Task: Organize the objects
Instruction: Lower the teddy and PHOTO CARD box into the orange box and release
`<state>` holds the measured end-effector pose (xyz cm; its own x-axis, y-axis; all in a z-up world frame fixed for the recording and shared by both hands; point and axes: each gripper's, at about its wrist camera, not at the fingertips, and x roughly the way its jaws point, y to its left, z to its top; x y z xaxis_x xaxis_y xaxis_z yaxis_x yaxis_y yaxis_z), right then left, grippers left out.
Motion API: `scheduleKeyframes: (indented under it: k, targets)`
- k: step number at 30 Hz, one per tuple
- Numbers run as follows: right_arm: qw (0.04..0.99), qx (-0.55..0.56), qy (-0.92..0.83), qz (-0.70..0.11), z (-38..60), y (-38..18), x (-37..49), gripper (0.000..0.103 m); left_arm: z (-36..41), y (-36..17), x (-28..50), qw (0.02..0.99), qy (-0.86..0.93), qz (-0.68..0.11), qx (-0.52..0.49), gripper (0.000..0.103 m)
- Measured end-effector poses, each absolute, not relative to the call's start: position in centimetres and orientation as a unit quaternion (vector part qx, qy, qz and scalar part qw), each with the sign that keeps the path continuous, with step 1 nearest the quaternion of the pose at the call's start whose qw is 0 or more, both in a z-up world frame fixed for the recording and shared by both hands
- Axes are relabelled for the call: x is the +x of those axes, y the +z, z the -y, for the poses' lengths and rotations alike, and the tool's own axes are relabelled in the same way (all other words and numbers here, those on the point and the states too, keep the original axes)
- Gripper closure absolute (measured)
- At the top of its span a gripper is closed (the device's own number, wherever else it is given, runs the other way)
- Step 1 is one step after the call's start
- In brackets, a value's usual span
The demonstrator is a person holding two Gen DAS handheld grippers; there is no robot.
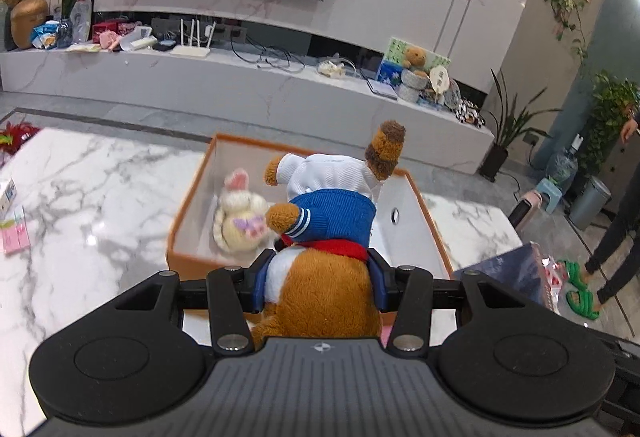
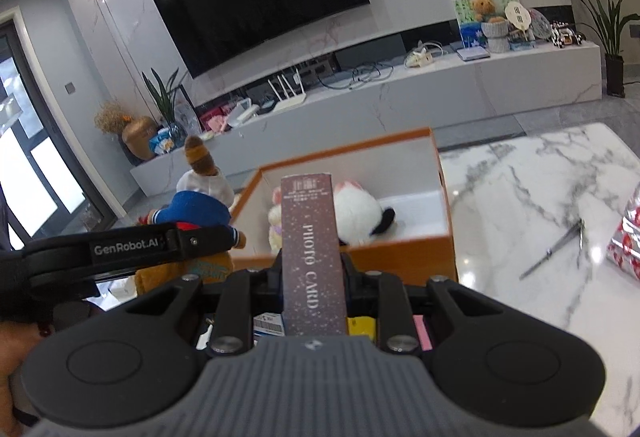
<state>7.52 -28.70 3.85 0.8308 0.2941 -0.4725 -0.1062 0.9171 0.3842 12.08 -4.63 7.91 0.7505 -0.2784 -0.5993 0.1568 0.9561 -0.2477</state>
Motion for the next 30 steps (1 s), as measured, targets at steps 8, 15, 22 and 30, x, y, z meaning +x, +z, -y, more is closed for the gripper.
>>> scheduleKeyframes:
  k: [8, 15, 22, 30]
  targets:
    - [0.947, 0.173, 0.104, -0.25, 28.4, 5.7, 12.5, 0.078, 3.9, 9.8, 17.2, 0.937, -0.112, -0.313, -0.108, 0.048]
    - [0.94, 0.187, 0.099, -0.269, 28.0, 3.7, 18.7, 0.078, 5.1, 7.8, 22.7, 0.932, -0.116, -0.328, -0.103, 0.048]
    - [0.93, 0.173, 0.073, -0.316, 27.5, -0.2, 23.2, 0.078, 7.0, 3.5, 25.4, 0.912, -0.111, -0.387, -0.079, 0.048]
    - [0.919, 0.145, 0.051, -0.364, 27.0, -3.7, 26.0, 0.078, 7.9, 0.2, 26.0, 0.901, -0.084, -0.424, -0.039, 0.049]
